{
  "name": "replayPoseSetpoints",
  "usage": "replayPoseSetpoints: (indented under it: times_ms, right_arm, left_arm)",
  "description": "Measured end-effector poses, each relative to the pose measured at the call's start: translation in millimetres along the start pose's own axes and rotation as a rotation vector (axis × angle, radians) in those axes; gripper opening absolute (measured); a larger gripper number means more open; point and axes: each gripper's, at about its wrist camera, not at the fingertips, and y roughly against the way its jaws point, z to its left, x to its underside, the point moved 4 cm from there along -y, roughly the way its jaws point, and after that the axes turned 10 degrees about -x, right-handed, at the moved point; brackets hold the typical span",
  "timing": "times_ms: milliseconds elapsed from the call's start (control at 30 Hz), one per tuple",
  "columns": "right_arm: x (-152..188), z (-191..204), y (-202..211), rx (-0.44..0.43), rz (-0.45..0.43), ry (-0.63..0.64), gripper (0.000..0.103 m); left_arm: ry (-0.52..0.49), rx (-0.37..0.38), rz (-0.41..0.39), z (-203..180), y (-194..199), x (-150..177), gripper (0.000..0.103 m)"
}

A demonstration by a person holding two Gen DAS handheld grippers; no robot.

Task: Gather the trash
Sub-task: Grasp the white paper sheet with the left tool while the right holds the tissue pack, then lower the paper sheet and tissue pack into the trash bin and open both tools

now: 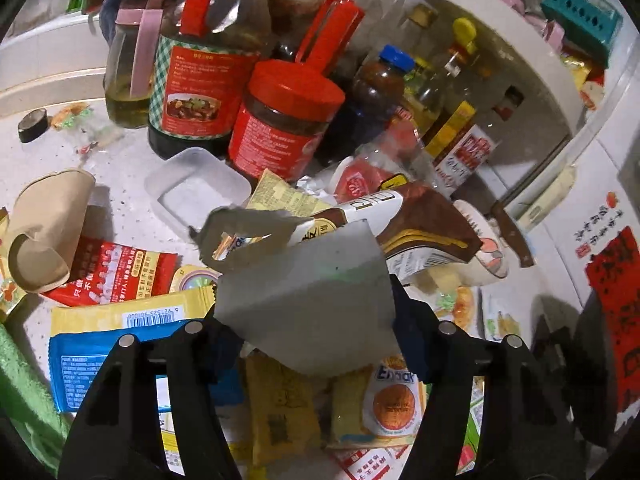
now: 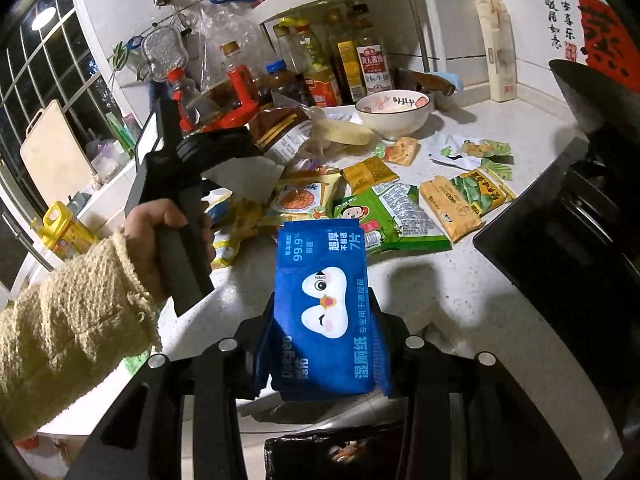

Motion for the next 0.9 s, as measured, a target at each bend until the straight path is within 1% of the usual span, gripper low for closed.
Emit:
replayPoseSetpoints:
  times_ms: [100, 200, 333, 500, 567, 667, 800, 900]
  right_arm:
    - [-6, 2, -3, -0.015, -0.005, 0.004, 0.04]
    - [-14, 6, -5, -0.032, -0.014, 0.016, 0.04]
    - [-25, 16, -8, -0.051, -0.025, 0.038, 0.04]
    - [-34, 32, -13, -0.082, -0.028, 0.074, 0.04]
    - [-37, 41, -15, -0.089, -0.028, 0.098, 0.04]
    - [-39, 53, -16, -0.111, -0.029, 0.114, 0.04]
    - [-36, 65, -11, -0.128, -0.025, 0.134, 0.04]
    - [-26, 72, -3, -0.131, -0.006, 0.163, 0.04]
  left_arm:
    - [-0.028, 0.016, -0.022, 2, 10, -1, 0.062]
    - [-0.076, 0.022, -0.081, 3, 33, -5, 0.062]
    - [-0.168, 0.015, -0.152, 7, 77, -4, 0.062]
    - [-0.287, 0.013, -0.206, 19, 134, 18, 0.062]
    - [-0.345, 0.004, -0.227, 27, 163, 34, 0.062]
    - [-0.392, -0.025, -0.225, 40, 195, 58, 0.062]
    - [-0.421, -0.079, -0.192, 61, 222, 90, 0.062]
    - [-0.459, -0.1, -0.169, 72, 235, 116, 0.062]
